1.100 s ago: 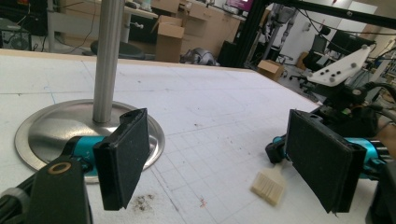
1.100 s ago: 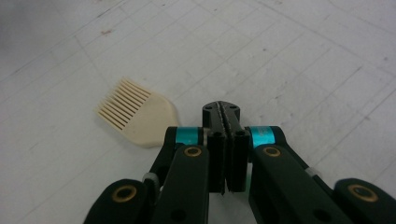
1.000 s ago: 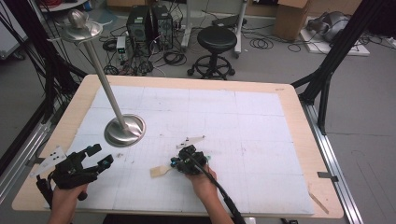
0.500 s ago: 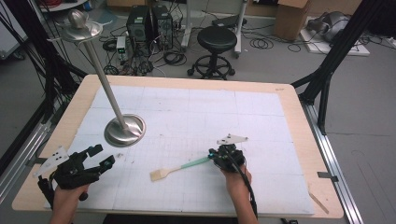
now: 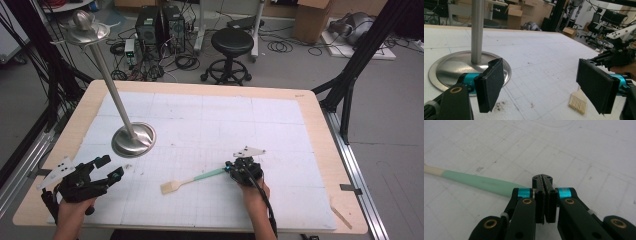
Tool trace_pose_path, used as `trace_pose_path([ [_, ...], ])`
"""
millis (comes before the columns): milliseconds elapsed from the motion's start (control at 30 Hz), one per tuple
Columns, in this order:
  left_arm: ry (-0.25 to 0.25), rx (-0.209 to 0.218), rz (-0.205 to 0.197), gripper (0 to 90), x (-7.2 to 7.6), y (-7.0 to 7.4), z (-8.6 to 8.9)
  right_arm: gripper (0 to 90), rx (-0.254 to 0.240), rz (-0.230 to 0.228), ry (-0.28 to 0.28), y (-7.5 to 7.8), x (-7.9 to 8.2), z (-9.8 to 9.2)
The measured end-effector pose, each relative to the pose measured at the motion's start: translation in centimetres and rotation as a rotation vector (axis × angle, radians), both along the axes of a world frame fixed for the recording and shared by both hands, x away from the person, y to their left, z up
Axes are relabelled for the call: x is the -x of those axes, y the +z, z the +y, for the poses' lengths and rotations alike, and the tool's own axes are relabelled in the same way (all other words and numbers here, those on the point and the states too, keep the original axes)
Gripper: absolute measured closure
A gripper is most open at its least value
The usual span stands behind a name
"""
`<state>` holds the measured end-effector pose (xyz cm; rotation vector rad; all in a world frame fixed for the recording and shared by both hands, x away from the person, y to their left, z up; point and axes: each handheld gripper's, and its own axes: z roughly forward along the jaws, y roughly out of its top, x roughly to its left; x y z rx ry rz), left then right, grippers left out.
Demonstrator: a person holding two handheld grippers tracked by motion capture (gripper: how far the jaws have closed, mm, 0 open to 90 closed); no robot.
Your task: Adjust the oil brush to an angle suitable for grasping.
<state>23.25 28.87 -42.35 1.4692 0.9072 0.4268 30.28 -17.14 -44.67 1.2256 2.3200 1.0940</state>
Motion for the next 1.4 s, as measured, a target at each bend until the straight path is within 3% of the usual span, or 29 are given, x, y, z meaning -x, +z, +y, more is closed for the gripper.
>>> trace_pose_path([
  [133, -0.001, -0.004, -0.001, 22.8, 0.0, 0.0, 0.0, 88.9, 0.002, 0.004, 0.033, 0.0, 0.1, 0.7],
  [300, -0.001, 0.003, -0.002, 22.8, 0.0, 0.0, 0.1, 87.3, -0.043, 0.027, 0.079, 0.0, 0.3, 1.8],
  [400, -0.003, 0.004, -0.007, 22.8, 0.0, 0.0, 0.1, 85.2, -0.039, 0.017, 0.085, 0.1, 0.5, 2.1],
  [467, -0.003, 0.001, -0.007, 22.8, 0.1, 0.0, 0.2, 80.9, -0.066, 0.007, 0.067, 0.6, 0.7, 1.7],
  [600, -0.007, -0.001, -0.005, 22.8, 0.0, 0.0, 0.1, 67.6, -0.108, -0.034, 0.009, 1.7, 1.8, -0.4],
  [633, -0.005, -0.006, -0.004, 22.8, 0.0, 0.0, 0.1, 59.7, -0.141, -0.065, -0.030, 2.3, 2.7, -2.0],
  [667, -0.005, -0.006, -0.004, 22.8, 0.0, 0.0, 0.1, 59.7, -0.141, -0.065, -0.030, 2.3, 2.7, -2.0],
  [733, -0.004, -0.001, -0.004, 22.8, 0.1, 0.0, 0.1, 55.4, -0.178, -0.090, -0.069, 2.9, 3.6, -3.8],
  [800, -0.005, 0.001, -0.004, 22.8, 0.1, 0.1, 0.1, 45.5, -0.189, -0.152, -0.131, 4.1, 5.2, -6.3],
  [833, -0.007, -0.005, -0.005, 22.8, 0.1, 0.0, 0.0, 45.5, -0.189, -0.152, -0.131, 4.1, 5.2, -6.3],
  [867, -0.014, -0.012, -0.006, 22.8, 0.1, 0.1, -0.2, 37.7, -0.185, -0.193, -0.163, 4.8, 6.1, -7.9],
  [933, -0.019, -0.013, -0.006, 22.8, 0.1, 0.1, -0.3, 31.5, -0.184, -0.234, -0.189, 5.1, 7.0, -9.4],
  [967, -0.024, -0.016, -0.008, 22.8, 0.2, 0.2, -0.4, 31.5, -0.184, -0.234, -0.189, 5.1, 7.0, -9.4],
  [1000, -0.032, -0.029, -0.009, 22.8, 0.3, 0.3, -0.7, 24.9, -0.195, -0.251, -0.226, 5.2, 7.8, -10.5],
  [1067, -0.035, -0.029, -0.010, 22.9, 0.3, 0.4, -0.7, 22.6, -0.203, -0.259, -0.237, 5.2, 8.2, -11.0],
  [1133, -0.038, -0.021, -0.018, 22.8, 0.4, 0.6, -0.8, 19.4, -0.224, -0.300, -0.249, 5.3, 9.4, -12.1],
  [1400, -0.039, -0.013, -0.027, 22.8, 0.5, 0.8, -1.0, 16.5, -0.198, -0.347, -0.218, 5.5, 12.3, -14.0],
])
